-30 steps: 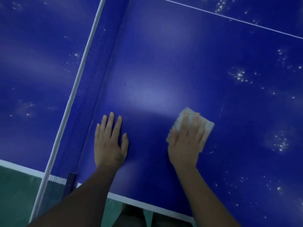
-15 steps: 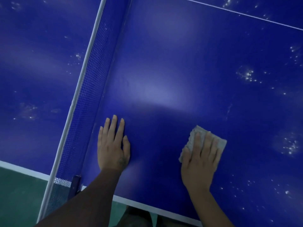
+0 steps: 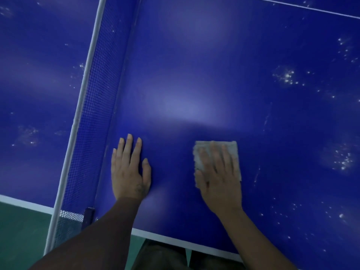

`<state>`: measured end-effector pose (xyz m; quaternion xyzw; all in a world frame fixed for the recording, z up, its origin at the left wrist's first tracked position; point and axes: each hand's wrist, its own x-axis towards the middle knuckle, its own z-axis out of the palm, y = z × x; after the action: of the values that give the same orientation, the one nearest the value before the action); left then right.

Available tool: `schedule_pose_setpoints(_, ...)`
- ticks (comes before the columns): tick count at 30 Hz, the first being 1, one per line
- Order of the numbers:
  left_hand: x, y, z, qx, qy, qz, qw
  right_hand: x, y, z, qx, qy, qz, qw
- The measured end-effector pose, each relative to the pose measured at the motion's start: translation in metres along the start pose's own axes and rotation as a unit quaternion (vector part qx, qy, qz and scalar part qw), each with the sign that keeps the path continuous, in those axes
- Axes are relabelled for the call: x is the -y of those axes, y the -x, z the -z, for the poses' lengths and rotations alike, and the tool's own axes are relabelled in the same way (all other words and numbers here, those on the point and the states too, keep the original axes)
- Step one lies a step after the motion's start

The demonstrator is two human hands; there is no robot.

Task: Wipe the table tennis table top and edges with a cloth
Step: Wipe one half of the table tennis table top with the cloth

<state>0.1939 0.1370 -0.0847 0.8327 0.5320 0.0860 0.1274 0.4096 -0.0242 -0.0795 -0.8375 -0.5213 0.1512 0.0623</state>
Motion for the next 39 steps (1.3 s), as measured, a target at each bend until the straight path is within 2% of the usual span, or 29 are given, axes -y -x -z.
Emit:
schedule_pose_setpoints(4, 0.0, -0.001, 0.001, 0.007, -0.001, 0.005, 1.0, -0.016, 0.023, 0.0, -0.025, 0.026, -0.114, 0.993)
schedule_pose_setpoints(7, 0.0, 0.001, 0.001, 0.006, -0.006, -0.001, 1.0, 0.02, 0.017, -0.007, -0.038, 0.006, -0.189, 0.981)
schedule_pose_setpoints(9, 0.0, 0.002, 0.003, 0.007, -0.004, -0.006, 1.0, 0.058, 0.013, -0.015, -0.033, -0.012, -0.167, 0.985)
schedule_pose_setpoints(12, 0.003, 0.003, 0.002, 0.01, -0.006, -0.009, 1.0, 0.107, 0.027, -0.034, -0.017, -0.003, -0.062, 0.998)
schedule_pose_setpoints(16, 0.003, 0.005, 0.004, 0.006, 0.0, -0.012, 1.0, 0.099, 0.065, -0.038, -0.021, 0.008, 0.013, 1.0)
schedule_pose_setpoints(18, 0.003, 0.005, 0.004, 0.003, 0.0, -0.011, 1.0, 0.068, 0.08, -0.032, -0.031, 0.013, -0.01, 0.999)
schedule_pose_setpoints(21, 0.003, 0.006, 0.005, 0.0, -0.004, -0.014, 1.0, 0.025, 0.085, -0.022, -0.049, 0.015, -0.146, 0.988)
schedule_pose_setpoints(24, 0.003, 0.006, 0.005, 0.004, -0.012, -0.014, 1.0, 0.033, 0.072, -0.023, -0.058, -0.005, -0.225, 0.973)
schedule_pose_setpoints(26, 0.004, 0.006, 0.005, 0.006, -0.016, -0.014, 1.0, 0.066, 0.068, -0.029, -0.049, -0.009, -0.202, 0.978)
schedule_pose_setpoints(29, 0.004, 0.006, 0.005, 0.009, -0.016, -0.017, 1.0, 0.116, 0.085, -0.047, -0.045, 0.014, -0.108, 0.993)
schedule_pose_setpoints(33, 0.005, 0.006, 0.004, 0.012, -0.028, -0.02, 0.999, 0.108, 0.124, -0.052, -0.011, 0.029, -0.022, 0.999)
schedule_pose_setpoints(35, 0.003, 0.006, 0.005, 0.015, -0.036, -0.021, 0.999, 0.075, 0.135, -0.044, 0.005, 0.038, -0.036, 0.999)
schedule_pose_setpoints(39, 0.003, 0.007, 0.004, 0.014, -0.043, -0.025, 0.999, 0.012, 0.127, -0.026, -0.032, 0.035, -0.145, 0.988)
